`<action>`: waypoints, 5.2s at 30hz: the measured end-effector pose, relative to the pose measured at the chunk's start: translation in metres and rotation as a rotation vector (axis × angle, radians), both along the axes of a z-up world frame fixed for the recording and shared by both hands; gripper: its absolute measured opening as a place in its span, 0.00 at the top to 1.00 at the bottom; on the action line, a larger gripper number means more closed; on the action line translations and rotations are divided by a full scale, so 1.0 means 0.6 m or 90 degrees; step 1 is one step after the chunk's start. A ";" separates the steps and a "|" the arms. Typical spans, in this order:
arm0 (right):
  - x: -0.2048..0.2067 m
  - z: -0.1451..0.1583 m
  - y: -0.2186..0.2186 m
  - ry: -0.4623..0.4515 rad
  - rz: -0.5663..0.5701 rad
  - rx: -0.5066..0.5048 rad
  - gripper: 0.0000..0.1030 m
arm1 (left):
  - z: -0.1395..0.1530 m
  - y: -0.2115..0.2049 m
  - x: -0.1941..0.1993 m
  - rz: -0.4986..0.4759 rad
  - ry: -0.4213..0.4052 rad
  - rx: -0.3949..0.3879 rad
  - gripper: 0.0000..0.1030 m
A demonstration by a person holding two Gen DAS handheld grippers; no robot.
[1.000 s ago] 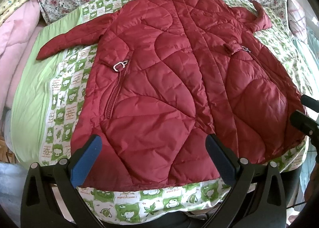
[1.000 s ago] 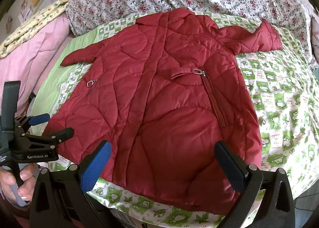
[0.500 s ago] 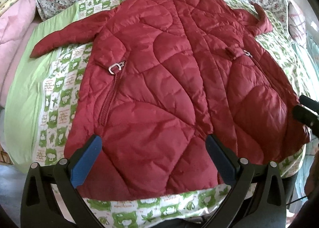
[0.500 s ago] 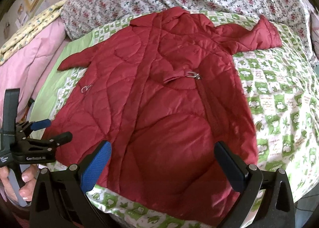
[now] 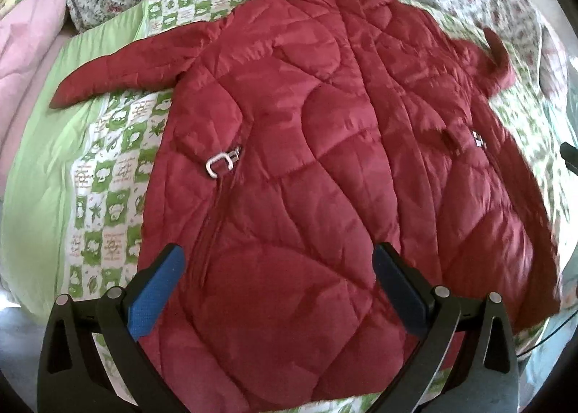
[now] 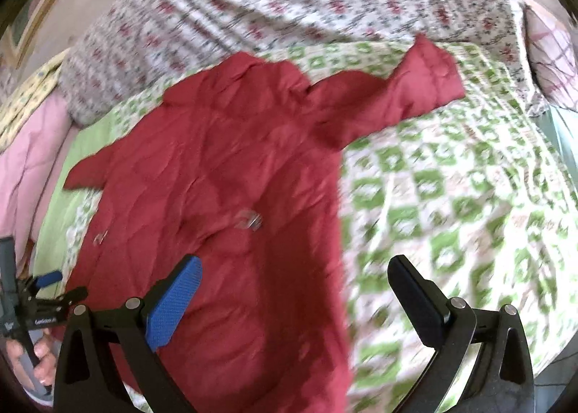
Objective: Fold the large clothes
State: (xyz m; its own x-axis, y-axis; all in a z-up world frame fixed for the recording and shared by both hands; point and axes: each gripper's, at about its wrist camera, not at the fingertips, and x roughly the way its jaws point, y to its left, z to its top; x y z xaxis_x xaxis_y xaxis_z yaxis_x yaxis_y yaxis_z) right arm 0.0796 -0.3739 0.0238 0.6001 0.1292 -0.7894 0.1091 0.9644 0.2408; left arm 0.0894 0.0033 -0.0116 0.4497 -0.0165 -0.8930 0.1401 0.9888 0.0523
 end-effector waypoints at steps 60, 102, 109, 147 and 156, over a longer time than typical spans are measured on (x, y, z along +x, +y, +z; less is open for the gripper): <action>0.317 0.018 0.222 -0.161 0.283 0.055 0.85 | -0.009 0.053 0.160 0.051 -0.003 -0.198 0.00; 0.380 -0.122 0.100 -0.026 0.122 -0.028 0.34 | 0.013 0.115 0.355 0.043 -0.034 -0.200 0.80; 0.386 -0.146 0.100 -0.014 0.110 -0.075 0.33 | 0.054 0.078 0.318 -0.030 -0.079 -0.243 0.80; 0.353 -0.112 0.155 -0.023 0.126 -0.058 0.31 | -0.033 0.086 0.338 -0.039 -0.013 -0.232 0.64; 0.309 -0.065 0.167 -0.054 0.142 -0.023 0.31 | -0.014 0.200 0.317 0.061 -0.043 -0.257 0.48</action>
